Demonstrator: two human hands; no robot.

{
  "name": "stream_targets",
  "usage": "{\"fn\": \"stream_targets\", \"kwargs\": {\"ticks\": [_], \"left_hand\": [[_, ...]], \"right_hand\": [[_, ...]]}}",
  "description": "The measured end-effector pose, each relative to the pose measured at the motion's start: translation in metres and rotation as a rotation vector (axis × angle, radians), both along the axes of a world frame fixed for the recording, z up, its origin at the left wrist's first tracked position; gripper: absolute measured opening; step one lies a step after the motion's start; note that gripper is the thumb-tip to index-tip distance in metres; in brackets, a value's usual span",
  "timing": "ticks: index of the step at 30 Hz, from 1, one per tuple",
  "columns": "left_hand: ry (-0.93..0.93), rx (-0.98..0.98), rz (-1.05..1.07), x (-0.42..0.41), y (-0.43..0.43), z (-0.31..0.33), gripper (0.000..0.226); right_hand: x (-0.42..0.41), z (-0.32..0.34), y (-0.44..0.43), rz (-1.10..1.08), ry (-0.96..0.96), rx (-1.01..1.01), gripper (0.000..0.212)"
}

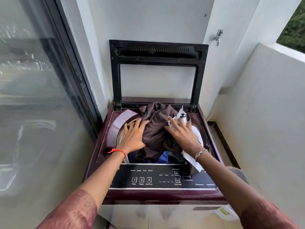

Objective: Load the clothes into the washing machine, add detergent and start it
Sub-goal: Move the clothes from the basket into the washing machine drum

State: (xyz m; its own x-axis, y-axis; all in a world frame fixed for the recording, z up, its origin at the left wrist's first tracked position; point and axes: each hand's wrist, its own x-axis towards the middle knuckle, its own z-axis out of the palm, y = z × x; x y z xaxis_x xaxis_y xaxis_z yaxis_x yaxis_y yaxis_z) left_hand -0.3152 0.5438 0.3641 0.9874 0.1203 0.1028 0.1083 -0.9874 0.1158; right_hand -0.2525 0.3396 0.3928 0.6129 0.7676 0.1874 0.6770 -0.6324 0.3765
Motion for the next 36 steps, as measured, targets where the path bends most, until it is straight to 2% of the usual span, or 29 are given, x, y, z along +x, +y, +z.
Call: {"fn": "stream_targets", "kwargs": {"ticks": [5,14,18,21,25,30,36], "left_hand": [[0.082,-0.018,0.009,0.027,0.006,-0.034,0.093],[0.257,-0.001,0.019,0.080,0.022,-0.102,0.094],[0.372,-0.001,0.007,0.095,0.026,-0.135,0.086],[0.436,0.045,-0.032,0.103,0.024,-0.155,0.087],[0.574,0.012,-0.029,0.113,0.027,-0.174,0.097],[0.664,-0.035,-0.019,0.125,0.028,-0.191,0.104],[0.668,-0.092,-0.023,0.140,0.034,-0.192,0.100]], "right_hand": [[0.024,-0.028,0.019,-0.010,0.064,-0.050,0.054],[0.085,-0.107,0.044,-0.078,0.227,-0.121,0.061],[0.098,-0.155,0.049,-0.189,0.466,-0.261,0.074],[0.104,-0.185,0.049,-0.279,0.699,-0.174,0.085],[0.102,-0.225,0.043,-0.392,0.926,-0.258,0.087],[0.105,-0.256,0.045,-0.486,0.941,-0.195,0.084],[0.117,-0.254,0.046,-0.534,0.917,-0.181,0.077]]}}
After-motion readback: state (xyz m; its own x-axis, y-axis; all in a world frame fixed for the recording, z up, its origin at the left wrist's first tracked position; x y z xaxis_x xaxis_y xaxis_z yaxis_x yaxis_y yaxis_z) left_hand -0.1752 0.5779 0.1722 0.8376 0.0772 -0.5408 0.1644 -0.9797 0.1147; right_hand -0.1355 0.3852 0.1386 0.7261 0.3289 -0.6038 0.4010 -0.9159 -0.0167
